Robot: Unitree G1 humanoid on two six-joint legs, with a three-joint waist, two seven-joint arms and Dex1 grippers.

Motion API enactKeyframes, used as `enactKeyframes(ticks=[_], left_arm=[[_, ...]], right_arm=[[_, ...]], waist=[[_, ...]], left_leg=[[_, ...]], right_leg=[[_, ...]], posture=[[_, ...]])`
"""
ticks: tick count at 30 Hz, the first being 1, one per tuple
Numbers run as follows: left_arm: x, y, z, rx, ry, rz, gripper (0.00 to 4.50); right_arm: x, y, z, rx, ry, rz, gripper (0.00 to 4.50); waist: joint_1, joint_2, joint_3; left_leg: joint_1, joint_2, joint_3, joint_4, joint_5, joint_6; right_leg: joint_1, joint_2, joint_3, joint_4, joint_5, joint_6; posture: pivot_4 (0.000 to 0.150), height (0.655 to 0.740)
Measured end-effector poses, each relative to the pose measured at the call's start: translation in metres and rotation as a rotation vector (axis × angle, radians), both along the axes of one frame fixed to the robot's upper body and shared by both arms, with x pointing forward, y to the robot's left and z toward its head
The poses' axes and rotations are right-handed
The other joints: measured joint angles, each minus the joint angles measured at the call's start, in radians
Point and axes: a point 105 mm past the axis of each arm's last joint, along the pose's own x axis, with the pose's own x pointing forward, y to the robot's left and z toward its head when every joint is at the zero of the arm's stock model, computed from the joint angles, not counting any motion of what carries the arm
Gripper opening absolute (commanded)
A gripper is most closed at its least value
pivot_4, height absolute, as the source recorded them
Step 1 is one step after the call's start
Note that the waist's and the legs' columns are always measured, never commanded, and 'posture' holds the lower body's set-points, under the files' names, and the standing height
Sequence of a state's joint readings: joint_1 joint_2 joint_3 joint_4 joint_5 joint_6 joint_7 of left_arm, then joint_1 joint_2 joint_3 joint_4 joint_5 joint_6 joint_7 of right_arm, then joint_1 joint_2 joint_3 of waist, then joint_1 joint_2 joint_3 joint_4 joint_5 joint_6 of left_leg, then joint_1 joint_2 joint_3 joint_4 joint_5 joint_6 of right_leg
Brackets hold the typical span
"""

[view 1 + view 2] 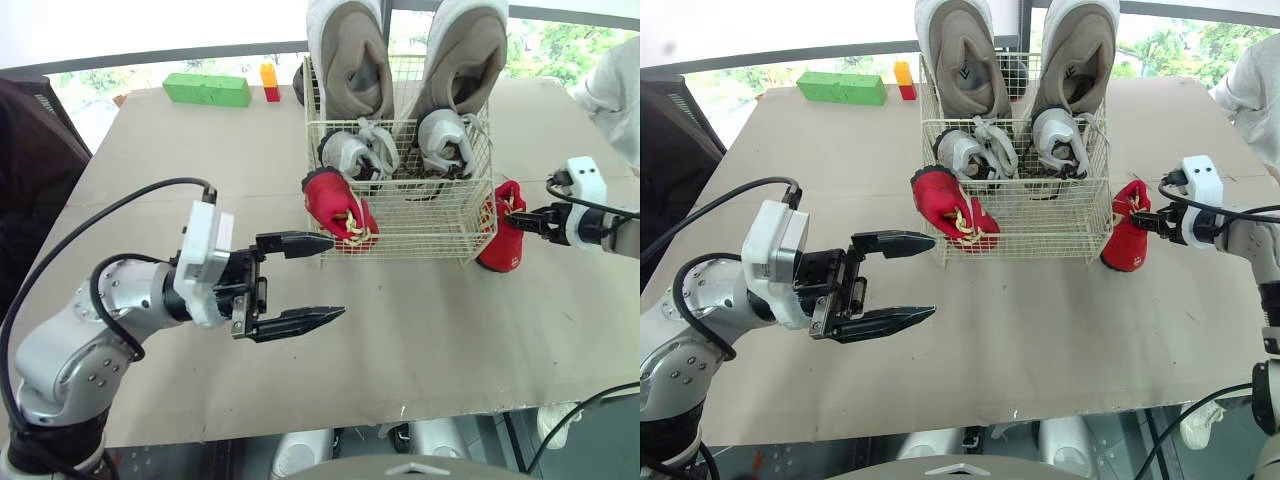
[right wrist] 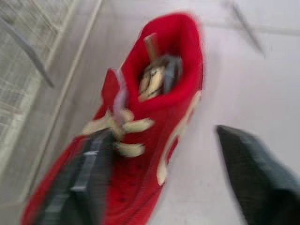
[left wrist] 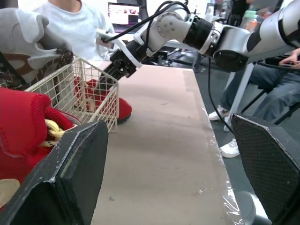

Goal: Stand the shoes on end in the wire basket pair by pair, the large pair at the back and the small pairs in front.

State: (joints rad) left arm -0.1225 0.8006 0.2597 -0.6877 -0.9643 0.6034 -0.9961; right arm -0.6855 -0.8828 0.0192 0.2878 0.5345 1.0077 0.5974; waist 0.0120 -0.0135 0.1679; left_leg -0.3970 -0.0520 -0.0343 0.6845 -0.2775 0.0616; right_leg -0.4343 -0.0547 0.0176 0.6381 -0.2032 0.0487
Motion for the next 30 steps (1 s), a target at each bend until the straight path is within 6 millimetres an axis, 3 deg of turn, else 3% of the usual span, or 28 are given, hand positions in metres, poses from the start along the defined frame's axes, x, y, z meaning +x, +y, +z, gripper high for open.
enactKeyframes(ticks=[3, 8, 12, 13, 14, 18, 20, 23, 24, 26, 27, 30], left_arm=[[0.001, 0.000, 0.000, -0.001, -0.004, 0.014, 4.50], [0.002, -0.001, 0.001, 0.001, -0.015, 0.017, 4.50], [0.003, -0.003, -0.001, 0.003, -0.014, 0.007, 4.50], [0.005, -0.005, 0.002, -0.013, -0.018, -0.003, 4.50], [0.007, -0.004, 0.003, -0.032, -0.017, 0.002, 4.50], [0.016, -0.005, 0.004, -0.078, 0.000, 0.007, 4.50], [0.020, -0.005, 0.003, -0.110, -0.002, 0.021, 4.50], [0.025, -0.002, 0.001, -0.158, -0.002, 0.054, 4.50], [0.025, -0.002, 0.000, -0.166, 0.005, 0.056, 4.50], [0.024, -0.001, -0.003, -0.164, 0.018, 0.055, 4.50], [0.023, 0.001, -0.006, -0.158, 0.032, 0.058, 4.50], [0.019, 0.008, -0.014, -0.156, 0.070, 0.073, 4.50]], right_arm=[[0.002, -0.001, -0.001, -0.003, 0.011, 0.017, 0.18], [-0.003, -0.003, -0.001, -0.013, -0.008, 0.032, 0.07], [-0.016, -0.015, 0.004, -0.012, -0.066, -0.015, 0.07], [-0.031, -0.023, 0.019, 0.009, -0.175, -0.061, 0.07], [-0.041, -0.019, 0.037, 0.056, -0.301, -0.066, 0.07], [-0.073, -0.002, 0.105, 0.121, -0.744, -0.111, 0.07], [-0.088, 0.010, 0.129, 0.152, -0.956, -0.149, 0.07], [-0.097, 0.054, 0.139, 0.137, -1.106, -0.088, 0.07], [-0.099, 0.078, 0.136, 0.145, -1.134, -0.027, 0.07], [-0.100, 0.108, 0.132, 0.170, -1.174, 0.048, 0.07], [-0.100, 0.118, 0.130, 0.161, -1.209, 0.069, 0.07], [-0.098, 0.127, 0.125, 0.139, -1.274, 0.054, 0.07]], waist=[[0.002, 0.000, 0.000], [0.004, 0.000, 0.000], [0.003, 0.001, 0.000], [0.008, 0.003, 0.001], [0.010, 0.004, 0.000], [-0.005, 0.006, 0.000], [-0.010, 0.007, 0.000], [-0.021, 0.007, -0.001], [-0.027, 0.007, -0.001], [-0.028, 0.007, -0.001], [-0.027, 0.007, -0.001], [-0.020, 0.007, -0.001]], left_leg=[[0.000, 0.000, 0.000, 0.000, 0.000, 0.000], [0.000, 0.000, -0.001, 0.000, 0.000, 0.000], [-0.002, 0.000, -0.001, -0.001, 0.000, 0.000], [-0.003, -0.001, -0.002, -0.001, 0.000, 0.000], [-0.002, 0.000, -0.003, -0.002, 0.000, 0.000], [0.001, 0.001, -0.001, -0.002, -0.001, 0.001], [0.003, 0.000, -0.001, -0.002, -0.001, 0.001], [0.005, 0.000, 0.000, -0.002, 0.001, -0.002], [0.005, 0.000, 0.000, -0.002, 0.001, -0.002], [0.005, 0.000, 0.000, -0.002, 0.001, -0.003], [0.005, 0.000, 0.000, -0.002, 0.002, -0.003], [0.004, -0.001, -0.001, -0.002, 0.002, -0.003]], right_leg=[[0.000, 0.000, 0.000, 0.000, 0.000, 0.000], [0.000, 0.000, 0.000, 0.000, 0.000, 0.000], [-0.001, 0.000, 0.000, -0.001, 0.000, 0.000], [-0.001, -0.001, -0.001, -0.001, 0.000, 0.000], [-0.001, 0.000, -0.002, -0.001, 0.000, 0.000], [-0.001, 0.001, 0.000, 0.003, 0.000, 0.000], [-0.001, 0.002, 0.000, 0.004, 0.000, 0.000], [0.000, 0.002, 0.001, 0.005, 0.000, 0.000], [0.000, 0.002, 0.001, 0.005, 0.000, 0.000], [-0.001, 0.002, 0.001, 0.005, 0.000, 0.000], [-0.001, 0.002, 0.001, 0.005, 0.000, 0.000], [0.000, 0.001, 0.000, 0.004, 0.000, 0.000]], posture=[[0.150, 0.7400], [0.150, 0.7400], [0.150, 0.7400], [0.150, 0.7400], [0.150, 0.7400], [0.150, 0.7400], [0.150, 0.7400], [0.150, 0.7400], [0.150, 0.7400], [0.150, 0.7400], [0.150, 0.7400], [0.150, 0.7400]])
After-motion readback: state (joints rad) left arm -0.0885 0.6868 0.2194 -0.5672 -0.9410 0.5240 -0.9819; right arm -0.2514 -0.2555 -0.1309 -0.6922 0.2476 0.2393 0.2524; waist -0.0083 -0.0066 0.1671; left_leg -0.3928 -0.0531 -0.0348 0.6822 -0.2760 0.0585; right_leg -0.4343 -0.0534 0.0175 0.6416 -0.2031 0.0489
